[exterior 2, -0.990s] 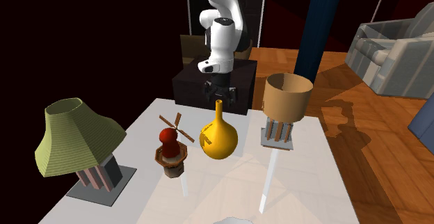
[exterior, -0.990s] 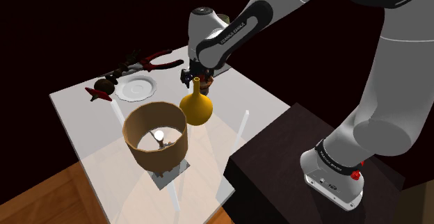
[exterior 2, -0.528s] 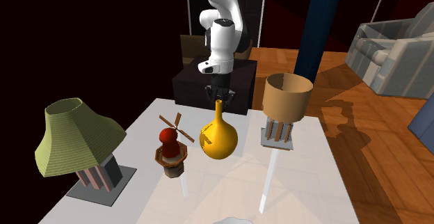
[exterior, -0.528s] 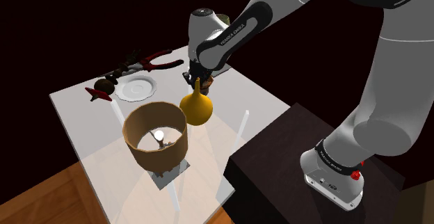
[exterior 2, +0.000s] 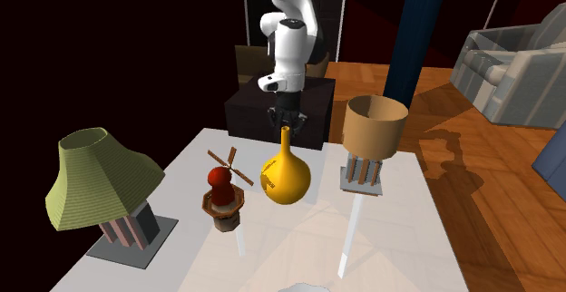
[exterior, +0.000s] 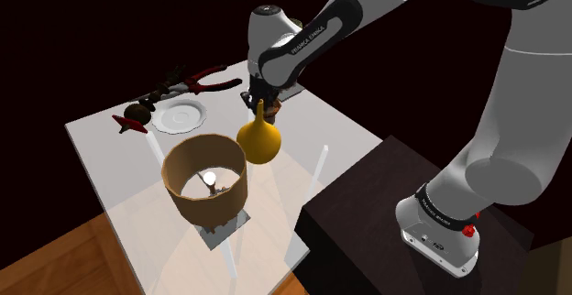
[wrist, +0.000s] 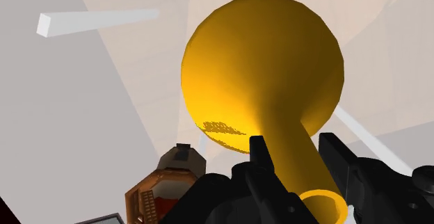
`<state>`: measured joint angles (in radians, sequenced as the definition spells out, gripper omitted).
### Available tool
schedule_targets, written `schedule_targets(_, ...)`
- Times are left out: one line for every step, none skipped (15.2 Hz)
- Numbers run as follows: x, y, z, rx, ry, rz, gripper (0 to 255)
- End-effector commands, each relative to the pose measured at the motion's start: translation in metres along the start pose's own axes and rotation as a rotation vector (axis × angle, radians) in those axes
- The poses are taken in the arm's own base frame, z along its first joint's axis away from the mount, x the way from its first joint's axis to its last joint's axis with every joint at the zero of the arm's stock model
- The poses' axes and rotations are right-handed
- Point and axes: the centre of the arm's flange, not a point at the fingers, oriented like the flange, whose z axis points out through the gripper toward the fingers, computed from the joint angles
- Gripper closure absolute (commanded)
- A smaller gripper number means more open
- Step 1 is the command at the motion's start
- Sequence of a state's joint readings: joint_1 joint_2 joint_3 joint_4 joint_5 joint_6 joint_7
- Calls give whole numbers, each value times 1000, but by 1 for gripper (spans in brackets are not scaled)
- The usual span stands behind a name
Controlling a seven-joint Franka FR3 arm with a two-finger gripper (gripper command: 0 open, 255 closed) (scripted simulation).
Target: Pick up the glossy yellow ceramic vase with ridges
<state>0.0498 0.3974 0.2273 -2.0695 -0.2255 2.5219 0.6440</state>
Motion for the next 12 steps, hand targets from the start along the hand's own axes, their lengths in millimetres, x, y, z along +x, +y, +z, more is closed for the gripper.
schedule_targets(1,0,-12,1,1,0,255)
schedule_targets(2,0,-18,1,1,0,255)
schedule_targets(2,0,-23,1,1,0,255)
schedule_targets(3,0,-28,1,1,0,255)
schedule_targets(3,0,-33,1,1,0,255)
schedule_targets(4,0,-39,1,1,0,255)
schedule_targets(4,0,-44,1,1,0,255)
schedule_targets(4,0,-49,1,1,0,255)
schedule_targets(5,0,-55,1,1,0,255)
schedule_targets(5,0,-60,1,1,0,255)
schedule_targets(6,0,-65,1,1,0,255)
schedule_targets(6,0,-66,1,1,0,255)
